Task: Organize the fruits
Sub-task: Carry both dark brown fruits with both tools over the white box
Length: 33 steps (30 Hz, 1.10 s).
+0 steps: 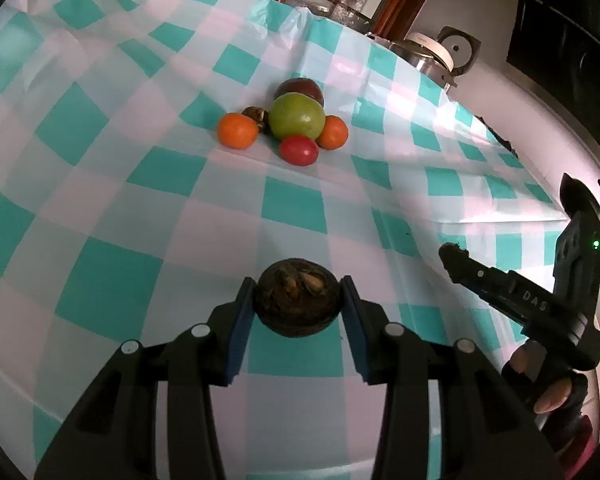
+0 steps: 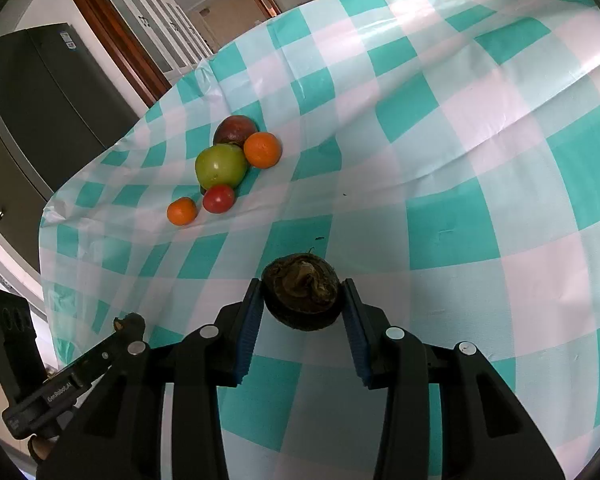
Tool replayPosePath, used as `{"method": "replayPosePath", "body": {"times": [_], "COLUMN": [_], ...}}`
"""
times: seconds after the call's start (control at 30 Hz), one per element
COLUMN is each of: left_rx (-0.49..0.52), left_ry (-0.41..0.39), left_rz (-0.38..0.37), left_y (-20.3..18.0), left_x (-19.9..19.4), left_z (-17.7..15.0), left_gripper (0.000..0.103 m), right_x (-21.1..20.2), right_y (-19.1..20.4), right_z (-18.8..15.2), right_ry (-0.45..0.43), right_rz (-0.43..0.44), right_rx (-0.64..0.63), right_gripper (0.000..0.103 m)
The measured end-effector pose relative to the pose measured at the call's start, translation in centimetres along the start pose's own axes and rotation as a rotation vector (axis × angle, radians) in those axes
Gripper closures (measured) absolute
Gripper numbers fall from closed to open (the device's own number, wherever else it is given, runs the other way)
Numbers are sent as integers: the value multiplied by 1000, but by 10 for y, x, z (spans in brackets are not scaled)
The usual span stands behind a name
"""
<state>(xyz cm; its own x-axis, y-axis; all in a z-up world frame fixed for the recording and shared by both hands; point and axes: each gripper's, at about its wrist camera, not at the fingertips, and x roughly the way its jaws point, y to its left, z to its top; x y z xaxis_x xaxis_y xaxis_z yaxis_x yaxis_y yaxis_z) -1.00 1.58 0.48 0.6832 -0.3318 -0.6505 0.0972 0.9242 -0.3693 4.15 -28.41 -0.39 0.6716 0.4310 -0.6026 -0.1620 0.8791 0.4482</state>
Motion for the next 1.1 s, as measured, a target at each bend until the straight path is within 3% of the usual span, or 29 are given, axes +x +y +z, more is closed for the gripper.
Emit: {"method": "replayPosePath", "body": {"times": [0.43, 0.53, 0.63, 0.83, 1.1], "left_rx": [-5, -23, -57, -25, 6], "left_ry": [-4, -10, -40, -130, -228], "left_rz": [-9, 20, 5, 90, 188], "left_y": [1, 5, 16, 40, 79], "left_x": [-1, -12, -43, -119, -190], "left_z": [1, -5, -23, -56, -94], "left_gripper": [60, 60, 60, 60, 60], "right_x": [5, 0, -20, -59, -56], "right_y": [3, 6, 26, 92, 169], "right_z": [2, -5, -24, -58, -97], "right_ry": [28, 44, 34, 3, 78], "right_rz": [-18, -36, 29, 119, 200], "right_rx": [1, 41, 45, -84, -253], "right_gripper": [63, 63, 63, 63, 63]}}
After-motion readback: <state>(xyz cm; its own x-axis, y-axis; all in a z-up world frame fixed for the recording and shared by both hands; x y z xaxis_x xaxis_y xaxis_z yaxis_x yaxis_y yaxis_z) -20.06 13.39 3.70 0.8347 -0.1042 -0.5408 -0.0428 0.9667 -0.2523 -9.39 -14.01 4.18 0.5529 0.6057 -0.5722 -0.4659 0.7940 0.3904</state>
